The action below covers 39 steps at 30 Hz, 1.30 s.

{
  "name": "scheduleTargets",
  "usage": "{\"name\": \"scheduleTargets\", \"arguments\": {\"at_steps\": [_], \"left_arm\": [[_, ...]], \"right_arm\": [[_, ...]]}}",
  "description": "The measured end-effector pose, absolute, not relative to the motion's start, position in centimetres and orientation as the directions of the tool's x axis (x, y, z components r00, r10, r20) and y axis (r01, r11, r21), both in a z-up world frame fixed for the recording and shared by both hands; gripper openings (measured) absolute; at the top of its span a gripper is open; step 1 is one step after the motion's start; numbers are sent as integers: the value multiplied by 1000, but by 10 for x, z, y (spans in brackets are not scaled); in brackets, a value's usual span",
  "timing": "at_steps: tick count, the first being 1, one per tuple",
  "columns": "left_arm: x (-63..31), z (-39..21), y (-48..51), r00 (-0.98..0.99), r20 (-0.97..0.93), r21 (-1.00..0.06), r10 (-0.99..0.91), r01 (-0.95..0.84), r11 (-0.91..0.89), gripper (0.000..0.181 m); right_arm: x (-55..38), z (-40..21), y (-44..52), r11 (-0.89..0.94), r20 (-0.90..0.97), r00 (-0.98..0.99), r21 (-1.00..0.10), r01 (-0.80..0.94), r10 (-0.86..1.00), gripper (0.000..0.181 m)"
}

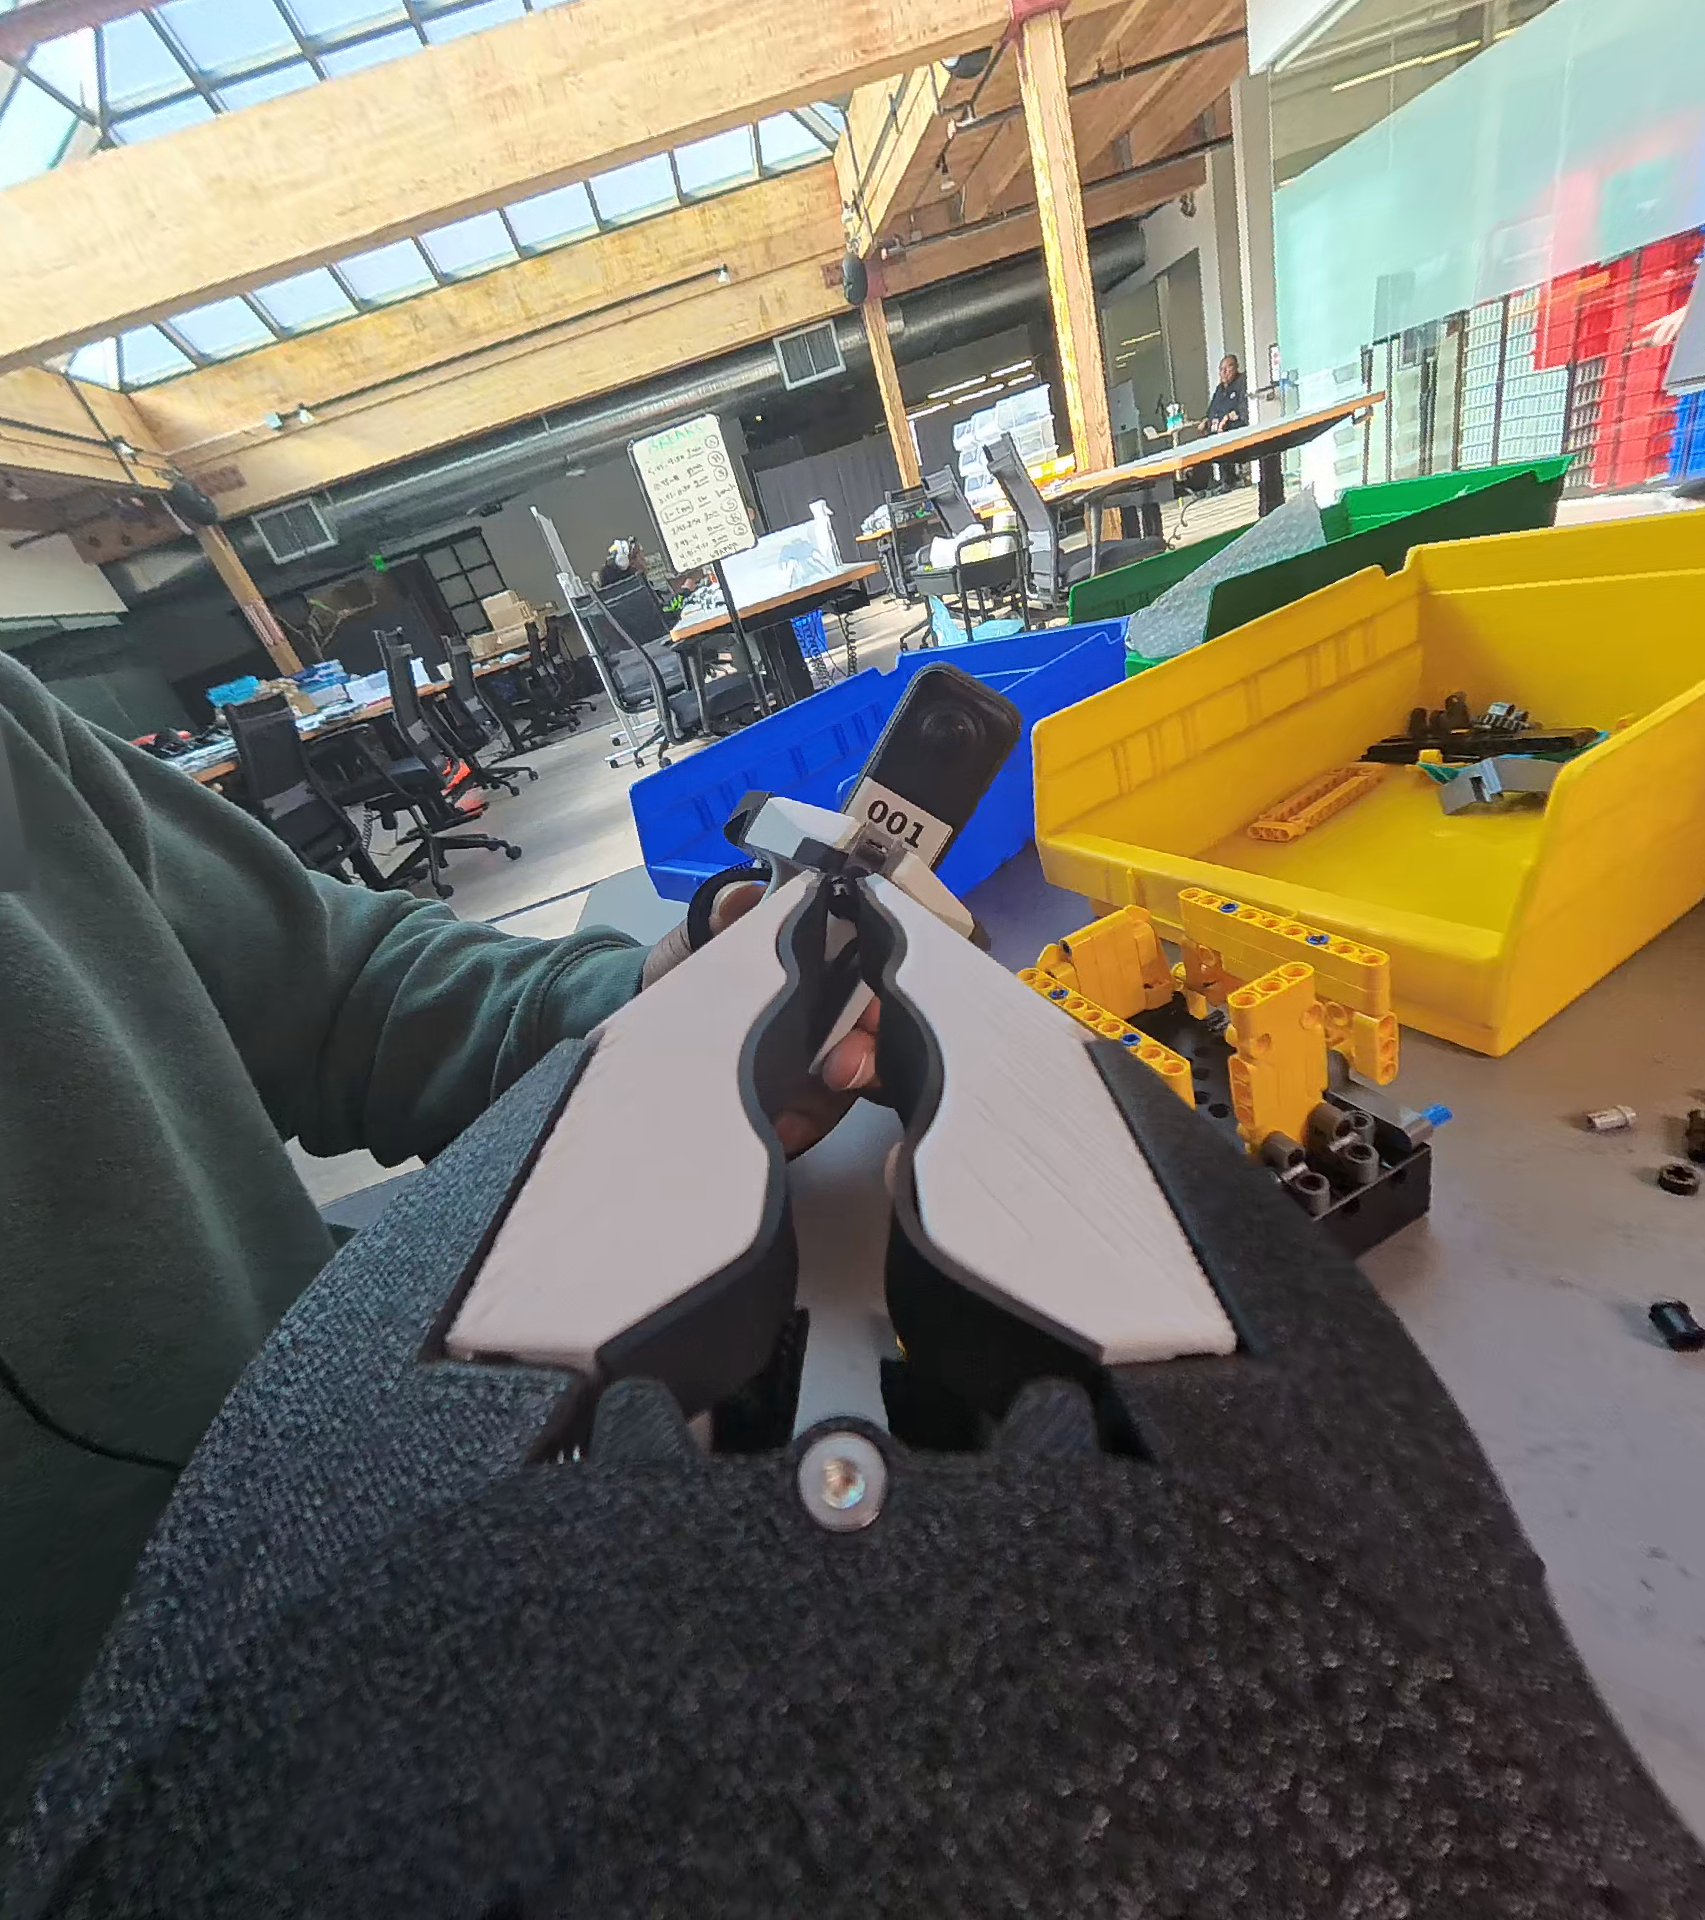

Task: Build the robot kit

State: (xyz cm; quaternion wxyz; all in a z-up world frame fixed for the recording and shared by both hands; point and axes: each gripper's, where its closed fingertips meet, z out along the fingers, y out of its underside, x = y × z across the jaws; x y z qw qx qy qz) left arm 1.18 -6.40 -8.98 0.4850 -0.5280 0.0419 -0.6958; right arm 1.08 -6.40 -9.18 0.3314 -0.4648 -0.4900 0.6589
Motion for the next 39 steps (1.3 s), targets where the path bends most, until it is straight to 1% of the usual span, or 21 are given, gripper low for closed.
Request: {"name": "scheduleTargets", "arguments": {"at_steps": [7, 12, 14, 16, 18, 19, 25, 27, 29, 31, 35, 39], "left_arm": [[13, -89, -65, 43, 684, -589, -728, 622, -516, 5], [14, -91, -65, 66, 682, -603, -729, 615, -508, 5], [14, -93, -64, 97, 679, -622, -728, 603, -499, 5], [14, -96, -65, 146, 662, -662, -735, 573, -483, 5], [16, -98, -66, 194, 637, -703, -746, 543, -459, 5], [16, -97, -66, 196, 636, -704, -746, 543, -457, 5], [18, -101, -64, 137, 697, -635, -704, 574, -518, 5], [18, -101, -63, 95, 723, -595, -684, 588, -548, 5], [18, -104, -62, 78, 749, -565, -658, 595, -572, 6], [19, -108, -61, 77, 762, -557, -643, 585, -589, 6], [20, -113, -58, 65, 787, -527, -613, 588, -614, 6], [20, -113, -55, -25, 827, -424, -562, 630, -651, 6]], "right_arm": [[12, -92, -61, -324, -309, -351, -946, 17, 884, 4], [11, -94, -63, -278, -270, -341, -960, 26, 901, 4], [11, -97, -62, -236, -234, -323, -971, 36, 917, 3], [11, -100, -63, -184, -192, -310, -981, 54, 931, 4], [12, -101, -64, -164, -176, -315, -984, 65, 933, 4], [12, -101, -65, -162, -172, -317, -985, 59, 933, 3], [13, -105, -63, -93, -107, -300, -994, 60, 948, 3], [13, -105, -63, -55, -71, -295, -997, 62, 953, 3], [13, -110, -61, 13, -10, -282, -997, 79, 959, 3], [14, -114, -61, 81, 49, -281, -991, 102, 958, 3], [14, -120, -59, 167, 128, -266, -977, 131, 955, 2], [15, -120, -56, 195, 158, -250, -973, 127, 955, 2]]}}
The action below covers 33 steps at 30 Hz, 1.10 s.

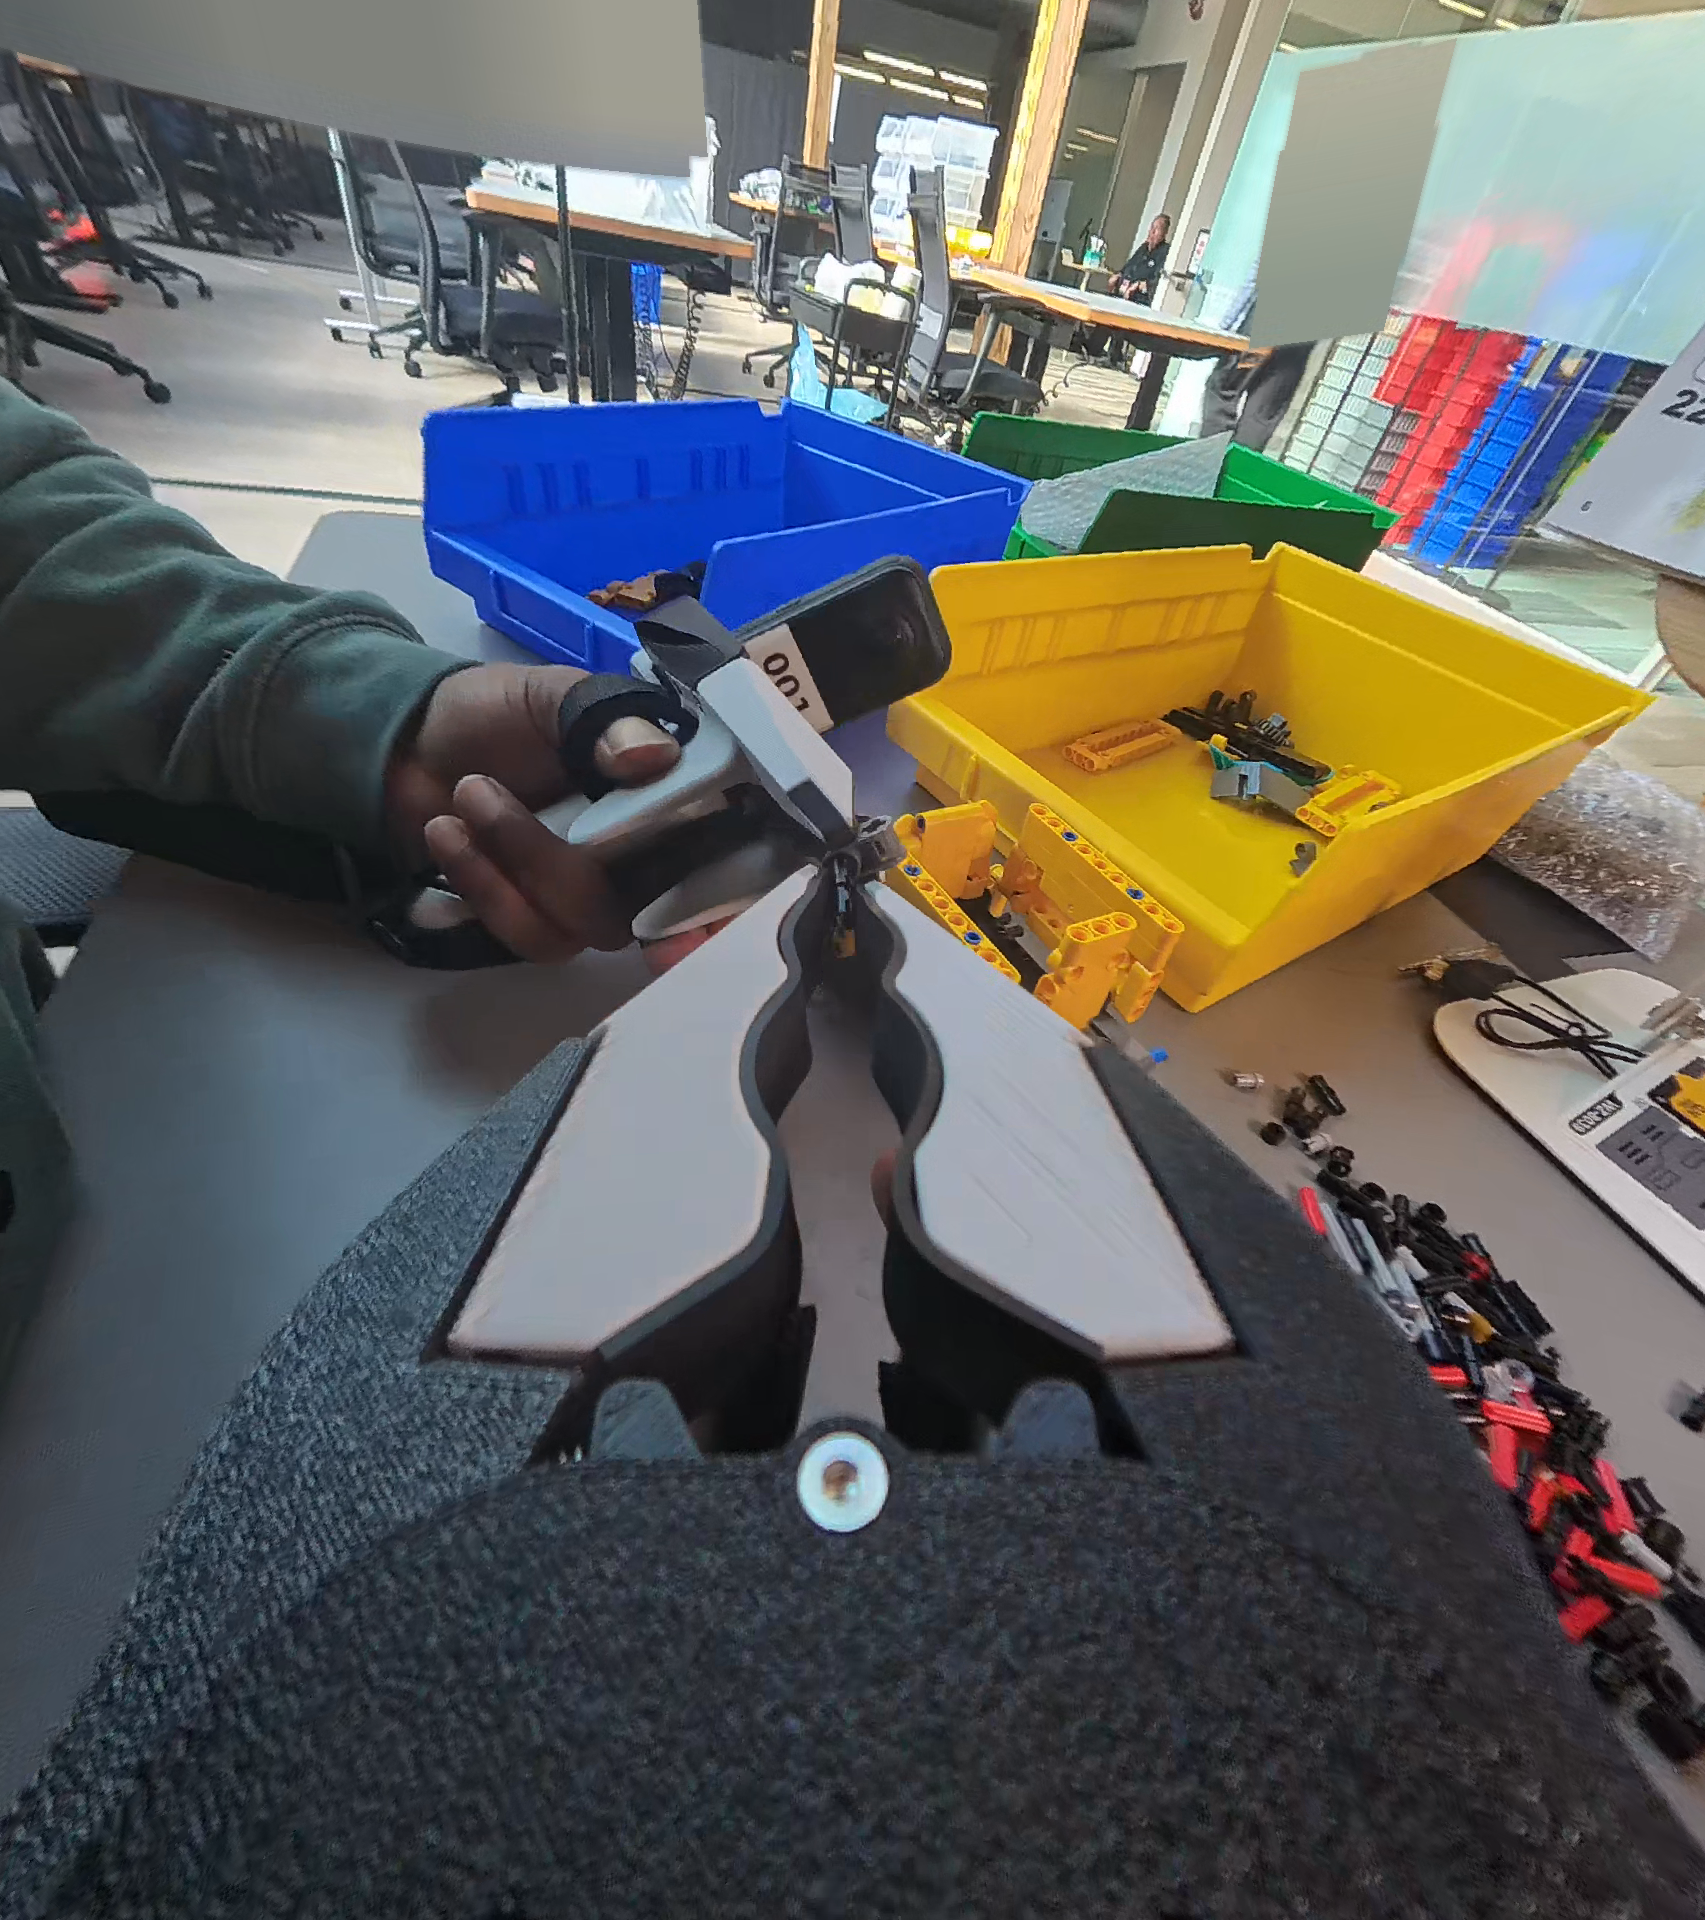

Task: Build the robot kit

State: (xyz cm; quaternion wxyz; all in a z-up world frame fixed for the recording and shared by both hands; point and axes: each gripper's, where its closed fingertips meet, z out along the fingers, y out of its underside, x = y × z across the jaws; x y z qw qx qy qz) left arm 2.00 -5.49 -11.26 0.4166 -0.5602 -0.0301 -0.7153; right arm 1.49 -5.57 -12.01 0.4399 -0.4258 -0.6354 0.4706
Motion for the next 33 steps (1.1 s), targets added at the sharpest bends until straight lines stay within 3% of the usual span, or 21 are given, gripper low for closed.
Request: {"name": "scheduleTargets", "arguments": {"at_steps": [3, 9, 14, 20, 27, 33], "left_arm": [[18, -124, -48, 50, 843, -444, -536, 627, -640, 5], [18, -134, -42, 243, 805, -567, -541, 583, -582, 6], [16, -134, -43, 129, 849, -470, -513, 627, -621, 6], [10, -105, -43, -26, 817, -385, -576, 720, -578, 5], [-4, -97, -35, -81, 814, -291, -576, 801, -523, 5], [10, -94, -38, -109, 808, -284, -579, 789, -545, 6]], "right_arm": [[13, -131, -49, 272, 234, -208, -944, 184, 950, 2], [10, -138, -44, 210, 172, -177, -953, 218, 969, 2], [8, -139, -45, 201, 163, -187, -957, 208, 969, 2], [5, -108, -45, 59, 53, -155, -998, 36, 987, 4], [6, -101, -35, 303, 304, -3, -952, 36, 953, 18], [5, -101, -38, 333, 334, 1, -942, 47, 943, 7]]}}
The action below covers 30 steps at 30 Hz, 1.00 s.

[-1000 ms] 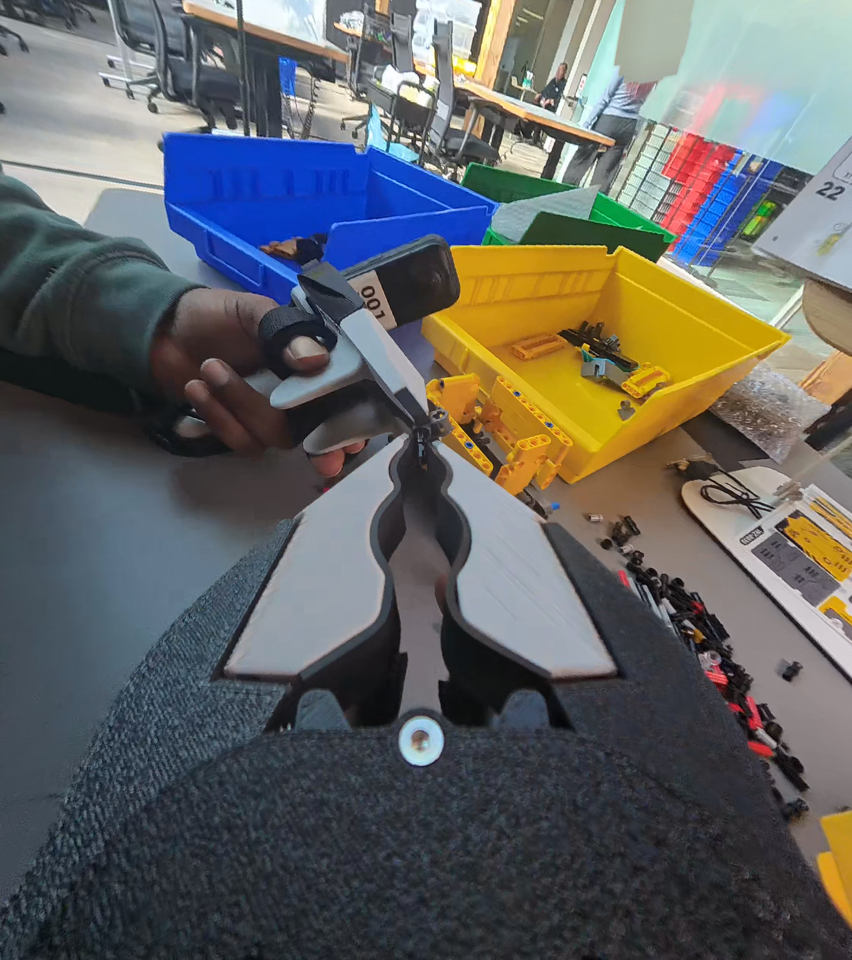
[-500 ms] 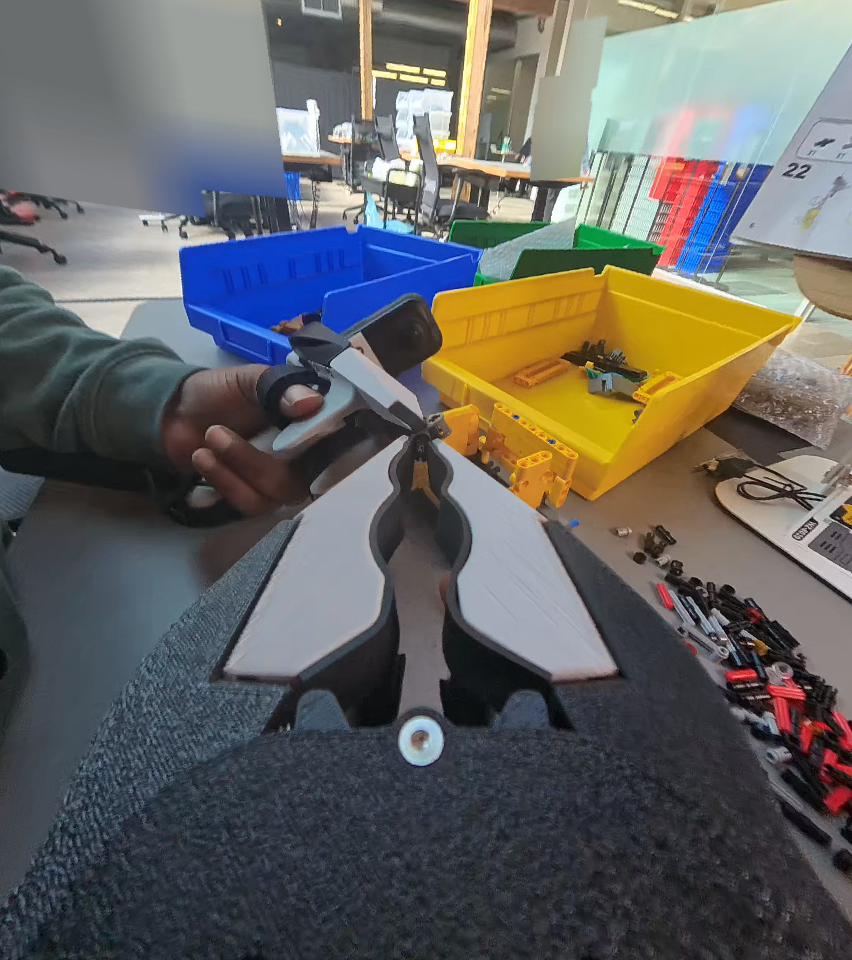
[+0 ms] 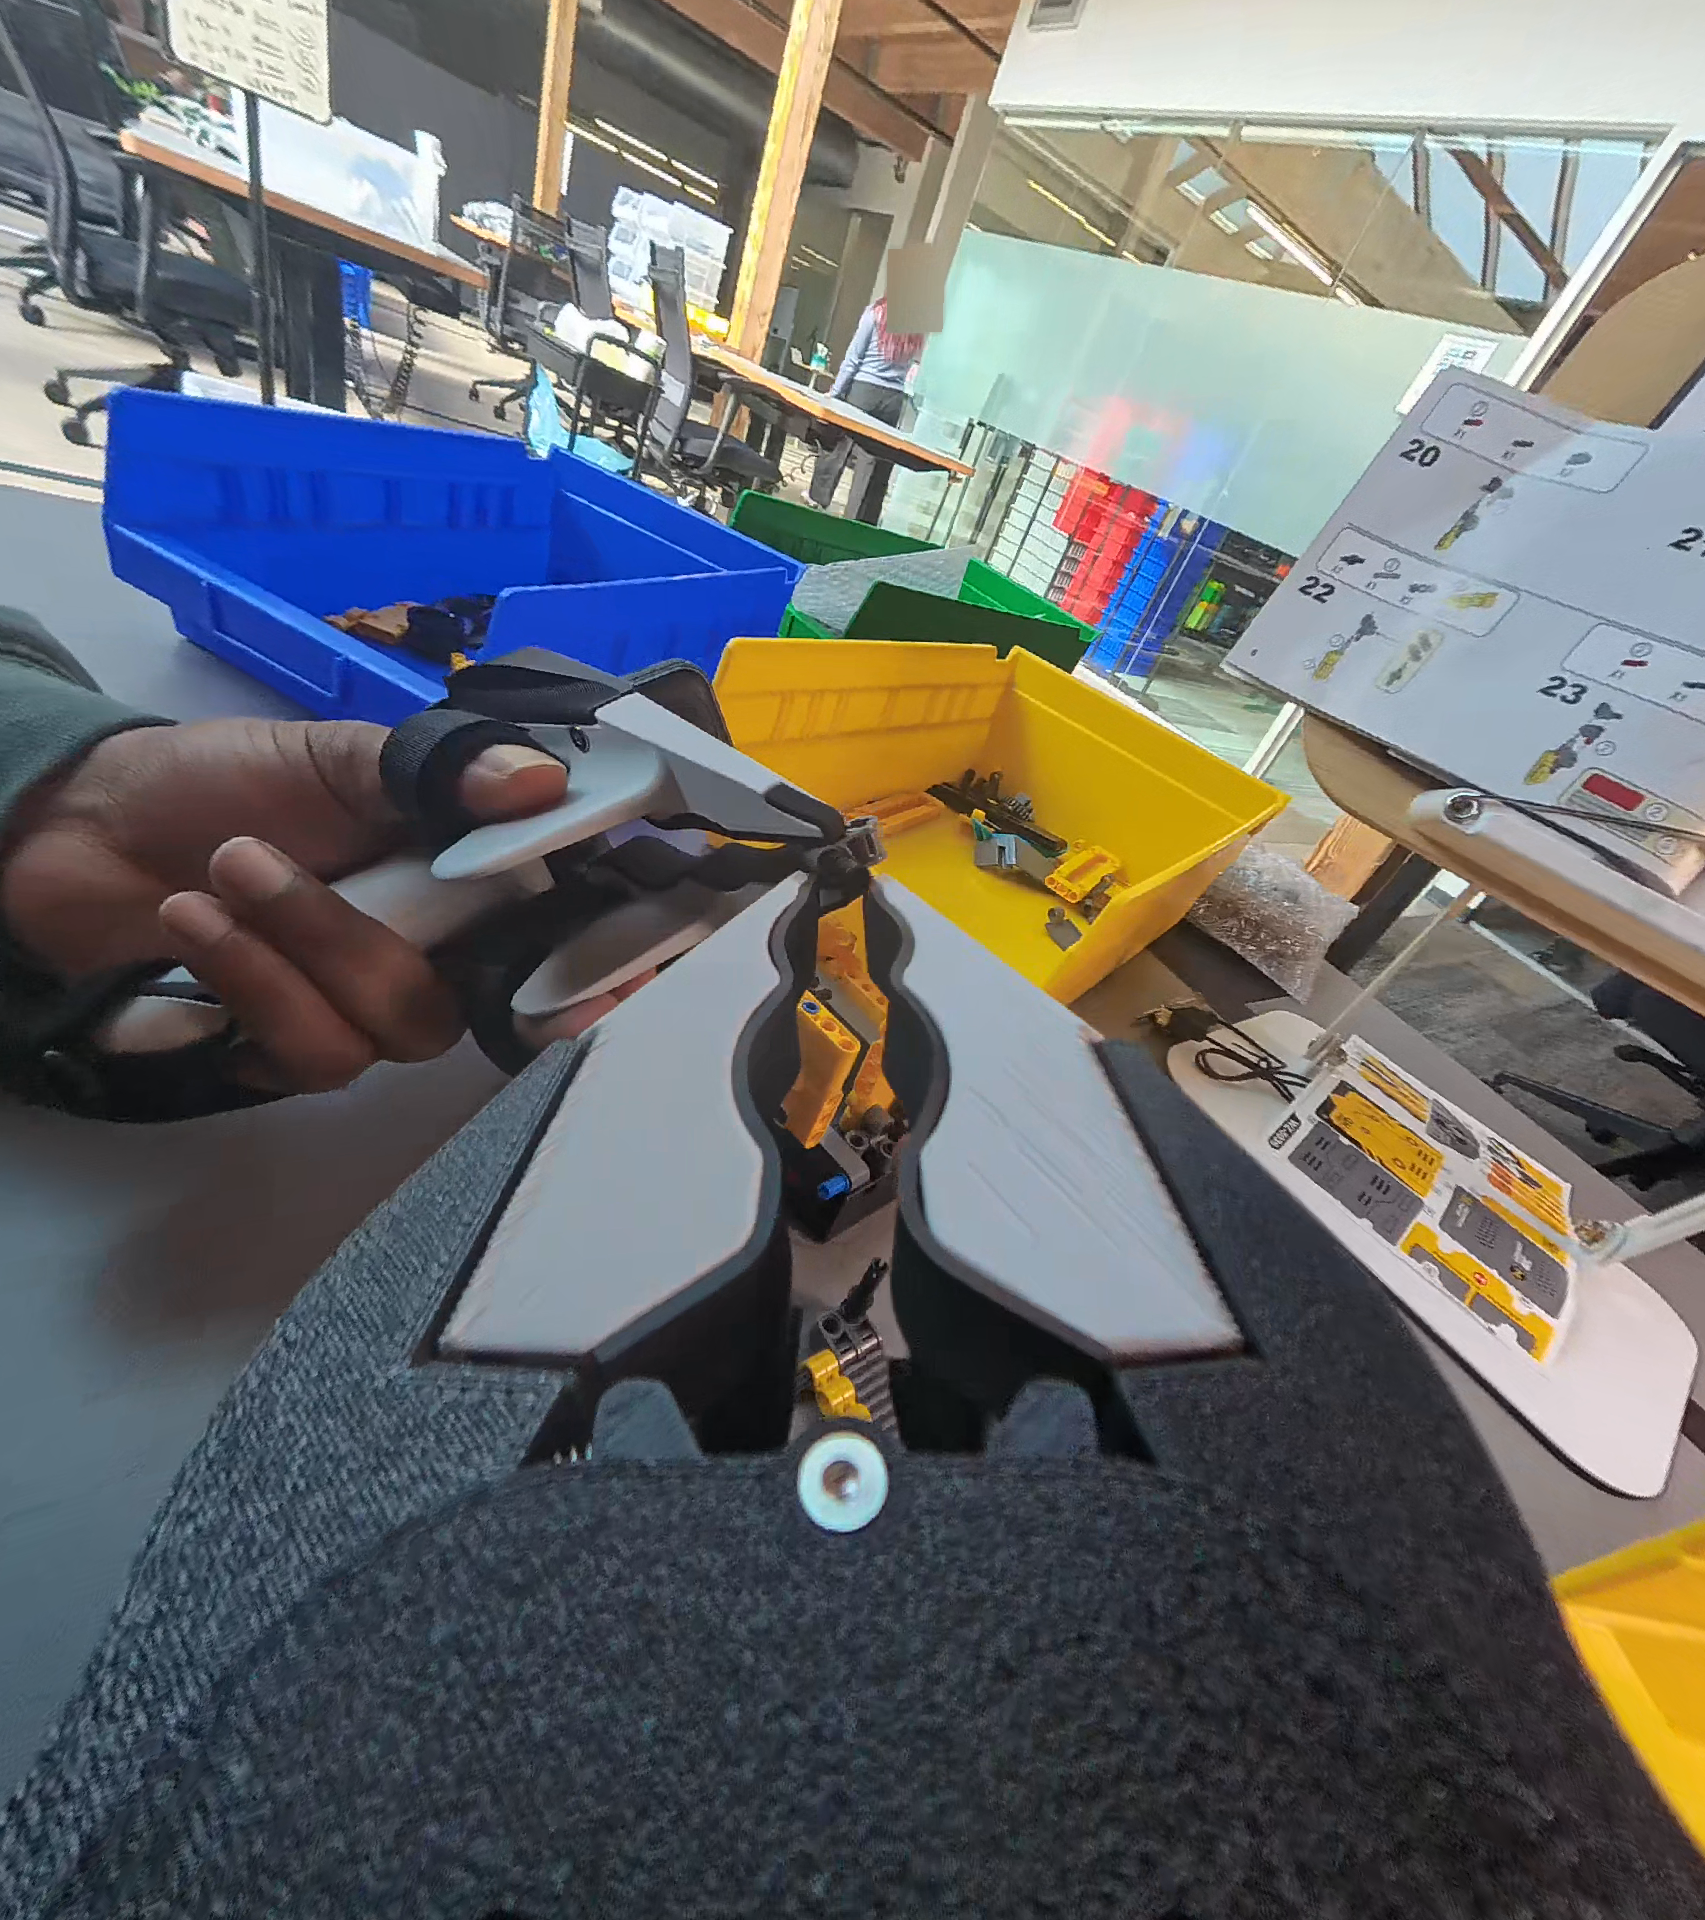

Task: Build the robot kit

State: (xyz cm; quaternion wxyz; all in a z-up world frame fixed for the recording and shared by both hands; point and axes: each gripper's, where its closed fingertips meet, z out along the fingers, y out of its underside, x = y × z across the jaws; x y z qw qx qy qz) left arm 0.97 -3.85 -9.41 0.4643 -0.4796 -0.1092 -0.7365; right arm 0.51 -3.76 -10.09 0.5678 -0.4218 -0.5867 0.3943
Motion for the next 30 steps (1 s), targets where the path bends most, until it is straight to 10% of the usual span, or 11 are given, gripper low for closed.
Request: {"name": "scheduleTargets", "arguments": {"at_steps": [10, 20, 30], "left_arm": [[46, -106, -59, -95, 826, -413, -556, 570, -710, 6], [5, -106, -35, -179, 853, -188, -491, 771, -609, 5], [1, -108, -34, -197, 857, -139, -477, 803, -580, 5]], "right_arm": [[43, -112, -59, 101, 17, -476, -983, 151, 879, 0], [13, -104, -28, 455, 456, -11, -888, 65, 890, 22], [-6, -111, -32, 505, 515, 88, -855, 117, 853, 23]]}}
